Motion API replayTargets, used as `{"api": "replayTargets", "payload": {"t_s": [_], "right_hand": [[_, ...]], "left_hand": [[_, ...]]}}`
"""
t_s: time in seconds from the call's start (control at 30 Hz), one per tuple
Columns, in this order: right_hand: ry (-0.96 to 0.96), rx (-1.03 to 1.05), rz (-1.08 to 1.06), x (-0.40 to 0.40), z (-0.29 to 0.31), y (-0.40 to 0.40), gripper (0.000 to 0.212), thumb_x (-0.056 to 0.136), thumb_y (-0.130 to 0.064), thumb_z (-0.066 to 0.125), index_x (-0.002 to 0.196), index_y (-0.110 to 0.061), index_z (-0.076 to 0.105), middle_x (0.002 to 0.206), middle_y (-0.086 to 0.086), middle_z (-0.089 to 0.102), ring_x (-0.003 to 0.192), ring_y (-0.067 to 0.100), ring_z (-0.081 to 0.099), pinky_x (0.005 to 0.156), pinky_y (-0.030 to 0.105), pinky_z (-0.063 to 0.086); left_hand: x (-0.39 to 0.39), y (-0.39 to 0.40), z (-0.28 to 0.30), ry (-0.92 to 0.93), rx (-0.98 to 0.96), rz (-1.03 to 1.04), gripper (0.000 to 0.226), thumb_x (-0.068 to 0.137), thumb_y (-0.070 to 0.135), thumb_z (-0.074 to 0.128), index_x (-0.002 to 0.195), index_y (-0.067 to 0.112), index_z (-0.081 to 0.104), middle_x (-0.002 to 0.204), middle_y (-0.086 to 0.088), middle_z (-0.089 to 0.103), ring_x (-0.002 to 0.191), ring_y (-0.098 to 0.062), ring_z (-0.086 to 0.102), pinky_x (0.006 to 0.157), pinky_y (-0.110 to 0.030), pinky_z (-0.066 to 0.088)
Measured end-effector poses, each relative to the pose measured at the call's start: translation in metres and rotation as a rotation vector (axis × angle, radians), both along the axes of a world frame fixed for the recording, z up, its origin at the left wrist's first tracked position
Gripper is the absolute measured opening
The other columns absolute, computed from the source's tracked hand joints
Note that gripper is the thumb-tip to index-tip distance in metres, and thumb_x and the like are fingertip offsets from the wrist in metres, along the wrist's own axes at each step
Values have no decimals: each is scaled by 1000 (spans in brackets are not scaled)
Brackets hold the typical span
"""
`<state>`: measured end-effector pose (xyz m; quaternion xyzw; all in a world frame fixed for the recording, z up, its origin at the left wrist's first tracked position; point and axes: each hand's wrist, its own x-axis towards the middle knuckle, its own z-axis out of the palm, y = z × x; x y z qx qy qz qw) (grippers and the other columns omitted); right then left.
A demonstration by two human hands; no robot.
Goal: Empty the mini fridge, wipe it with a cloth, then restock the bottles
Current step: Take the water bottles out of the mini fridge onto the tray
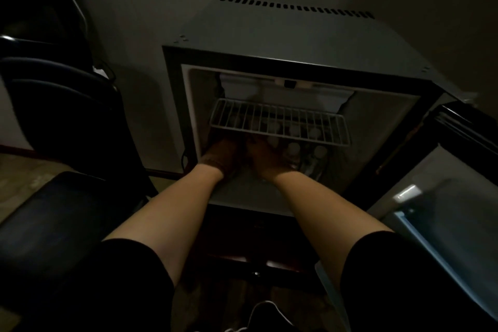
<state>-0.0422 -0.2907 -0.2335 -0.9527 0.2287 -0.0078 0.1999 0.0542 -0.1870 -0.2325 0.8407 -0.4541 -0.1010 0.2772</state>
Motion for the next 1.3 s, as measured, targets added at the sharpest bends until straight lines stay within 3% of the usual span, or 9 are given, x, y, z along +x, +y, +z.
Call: {"api": "replayTargets", "payload": {"t_s": [0.1, 0.23, 0.37, 0.5, 0.77, 0.9, 0.97, 1.1, 1.3], "right_hand": [[31, 34, 15, -6, 1, 8, 48, 104, -18, 46, 151, -9, 38, 161, 14, 27, 146, 32, 28, 116, 34, 22], [63, 53, -3, -21, 23, 23, 54, 100, -20, 53, 151, -12, 37, 161, 13, 26, 145, 34, 29, 117, 39, 27], [63, 26, 5, -64, 64, 48, 40, 91, -22, 67, 129, -14, 58, 131, 13, 57, 118, 34, 58, 97, 40, 49], [35, -75, -79, -126, 100, 88, 33, 84, -29, 75, 113, -19, 61, 118, 5, 48, 99, 28, 60, 87, 43, 54], [46, -91, -228, -278, 124, 179, 34, 83, -27, 76, 112, -16, 62, 109, 4, 45, 100, 31, 59, 86, 45, 51], [45, -66, -305, -366, 127, 207, 32, 83, -25, 77, 111, -16, 64, 102, -1, 41, 100, 27, 57, 80, 34, 45], [86, -38, -321, -408, 125, 218, 33, 84, -25, 77, 113, -18, 64, 104, -2, 40, 98, 22, 53, 78, 31, 40], [149, -1, -335, -485, 104, 233, 38, 84, -29, 76, 117, -17, 63, 118, 10, 49, 107, 30, 57, 88, 36, 47], [240, 36, -341, -599, 71, 238, 42, 87, -31, 74, 125, -19, 61, 123, 6, 48, 110, 26, 56, 87, 34, 47]], "left_hand": [[-9, 11, 11, -28, 174, -37, 59, 99, 33, 53, 150, 15, 30, 155, -13, 31, 140, -29, 33, 116, -34, 20], [-26, 23, 40, 32, 276, -5, 51, 96, 29, 58, 141, 10, 46, 145, -18, 45, 130, -33, 46, 110, -35, 34], [-58, 47, 73, -53, 317, -65, 47, 84, 28, 74, 125, 9, 59, 127, -14, 58, 114, -32, 58, 99, -39, 47], [-106, 76, 99, -97, 287, -184, 51, 78, 34, 79, 119, 15, 56, 120, -6, 50, 109, -26, 55, 92, -36, 45], [-239, 146, 121, -128, 289, -444, 56, 75, 37, 81, 120, 15, 58, 122, -7, 52, 112, -25, 55, 92, -33, 44], [-317, 165, 117, -142, 302, -546, 63, 69, 41, 85, 122, 17, 60, 122, -7, 55, 112, -27, 56, 97, -39, 48], [-358, 170, 114, -154, 324, -599, 63, 68, 44, 85, 120, 18, 62, 120, -7, 57, 109, -27, 58, 95, -39, 49], [-433, 181, 100, -174, 355, -676, 58, 68, 44, 85, 115, 18, 66, 117, -6, 61, 107, -24, 60, 94, -35, 49], [-542, 182, 78, -123, 392, -677, 56, 70, 40, 84, 116, 18, 63, 119, -4, 59, 106, -21, 59, 92, -35, 50]]}}
